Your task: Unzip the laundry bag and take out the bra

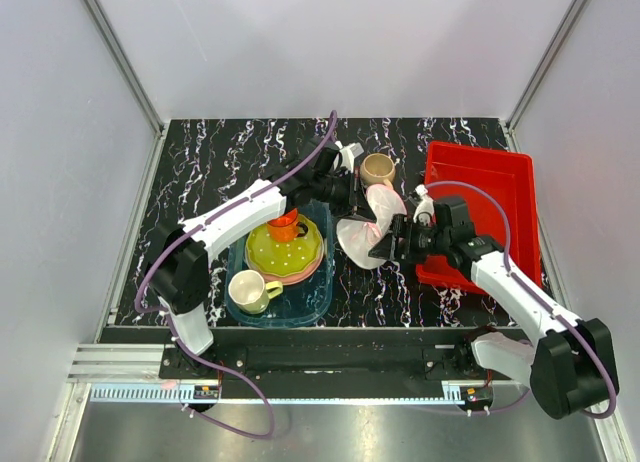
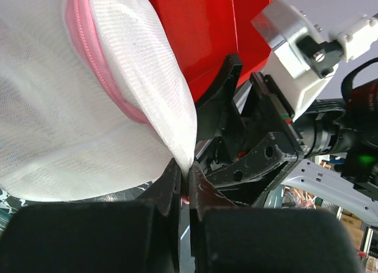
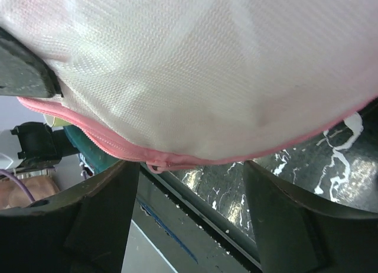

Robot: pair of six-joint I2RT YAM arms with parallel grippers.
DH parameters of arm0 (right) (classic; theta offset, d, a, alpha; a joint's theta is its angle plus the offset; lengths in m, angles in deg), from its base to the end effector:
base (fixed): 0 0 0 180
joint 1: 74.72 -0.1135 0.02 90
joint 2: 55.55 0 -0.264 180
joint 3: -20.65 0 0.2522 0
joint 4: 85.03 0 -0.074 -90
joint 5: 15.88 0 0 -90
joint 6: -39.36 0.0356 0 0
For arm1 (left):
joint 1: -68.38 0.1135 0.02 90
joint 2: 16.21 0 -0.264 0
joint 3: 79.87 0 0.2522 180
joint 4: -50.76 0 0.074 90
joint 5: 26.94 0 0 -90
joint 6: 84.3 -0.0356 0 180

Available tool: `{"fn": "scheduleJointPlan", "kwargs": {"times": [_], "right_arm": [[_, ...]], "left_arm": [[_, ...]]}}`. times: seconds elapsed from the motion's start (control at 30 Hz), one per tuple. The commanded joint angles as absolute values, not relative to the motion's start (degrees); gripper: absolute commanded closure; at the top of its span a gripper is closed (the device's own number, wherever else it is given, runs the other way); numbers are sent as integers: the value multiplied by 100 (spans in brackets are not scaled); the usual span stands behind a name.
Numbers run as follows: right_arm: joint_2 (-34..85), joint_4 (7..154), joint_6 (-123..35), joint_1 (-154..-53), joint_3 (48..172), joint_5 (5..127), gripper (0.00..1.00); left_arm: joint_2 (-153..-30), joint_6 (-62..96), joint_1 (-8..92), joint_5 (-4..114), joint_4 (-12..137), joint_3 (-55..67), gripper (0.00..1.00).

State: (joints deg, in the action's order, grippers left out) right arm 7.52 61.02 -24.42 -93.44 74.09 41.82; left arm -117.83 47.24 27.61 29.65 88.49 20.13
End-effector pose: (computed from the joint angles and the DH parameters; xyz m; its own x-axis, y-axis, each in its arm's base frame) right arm 0.2065 0.0901 0.2349 -0.8676 0.1003 -0.4871 -0.2838 0.7045 0.6505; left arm 0.2943 -0.2796 0.2992 -0.9348 0.0751 -0.3473 0.3309 0.5396 -0.7741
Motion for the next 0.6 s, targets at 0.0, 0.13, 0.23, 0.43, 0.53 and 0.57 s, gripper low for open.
{"fn": "scheduleJointPlan", "kwargs": {"times": [0.0, 0.13, 0.23, 0.43, 0.53, 0.57], "right_arm": [[790, 7484, -2357, -9370, 7195, 3615, 21], [659, 8067, -2217, -9370, 7001, 3448, 20], [553, 8340, -2199, -9370, 6974, 3395, 21], [369, 8252, -2172, -9370, 6913, 3509, 26], [220, 8173, -2164, -9362, 6817, 3694, 31], [167, 8164, -2172, -9362, 6799, 3720, 32]], "left_arm": [[-11711, 4657, 2742, 2711, 8641, 2319, 100], [-11702, 4666, 2734, 2667, 8650, 2231, 100], [-11685, 4666, 2742, 2667, 8650, 2196, 100], [-11711, 4683, 2742, 2658, 8615, 2204, 100], [-11737, 4701, 2742, 2632, 8579, 2204, 100], [-11746, 4701, 2742, 2632, 8579, 2204, 100]]}}
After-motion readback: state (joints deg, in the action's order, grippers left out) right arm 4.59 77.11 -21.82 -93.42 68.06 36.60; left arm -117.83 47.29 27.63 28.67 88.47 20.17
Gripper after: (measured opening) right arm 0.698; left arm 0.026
